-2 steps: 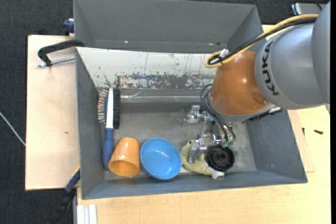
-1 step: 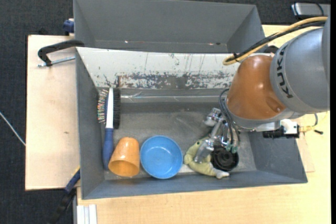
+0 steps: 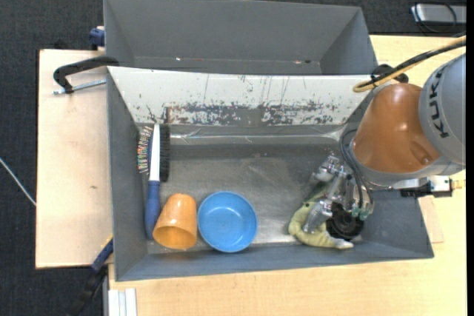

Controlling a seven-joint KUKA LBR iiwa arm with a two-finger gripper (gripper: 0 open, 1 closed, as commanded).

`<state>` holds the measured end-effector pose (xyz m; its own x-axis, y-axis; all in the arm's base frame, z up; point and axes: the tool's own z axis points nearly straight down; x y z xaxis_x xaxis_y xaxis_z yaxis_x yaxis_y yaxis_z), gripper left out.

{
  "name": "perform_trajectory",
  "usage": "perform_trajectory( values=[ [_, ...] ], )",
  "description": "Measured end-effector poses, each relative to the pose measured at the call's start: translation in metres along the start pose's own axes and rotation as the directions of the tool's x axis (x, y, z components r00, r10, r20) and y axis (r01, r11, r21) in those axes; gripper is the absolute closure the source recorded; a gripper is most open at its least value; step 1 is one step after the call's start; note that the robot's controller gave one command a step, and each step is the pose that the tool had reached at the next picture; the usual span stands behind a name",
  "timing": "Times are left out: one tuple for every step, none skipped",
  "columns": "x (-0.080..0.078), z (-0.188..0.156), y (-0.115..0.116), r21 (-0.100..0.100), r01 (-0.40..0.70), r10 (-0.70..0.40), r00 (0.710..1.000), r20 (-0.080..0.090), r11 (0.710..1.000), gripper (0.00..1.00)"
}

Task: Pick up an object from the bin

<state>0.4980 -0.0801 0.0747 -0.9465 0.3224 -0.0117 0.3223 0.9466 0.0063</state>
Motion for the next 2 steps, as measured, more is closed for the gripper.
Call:
perform_trajectory(
  values=[
    [0.003,0.000,0.002,0.001,0.008,-0.008,1.000,-0.011,1.000,1.00],
    [-0.016,-0.180,-0.002,0.004,0.105,-0.105,0.994,0.003,0.994,1.00]
  ],
)
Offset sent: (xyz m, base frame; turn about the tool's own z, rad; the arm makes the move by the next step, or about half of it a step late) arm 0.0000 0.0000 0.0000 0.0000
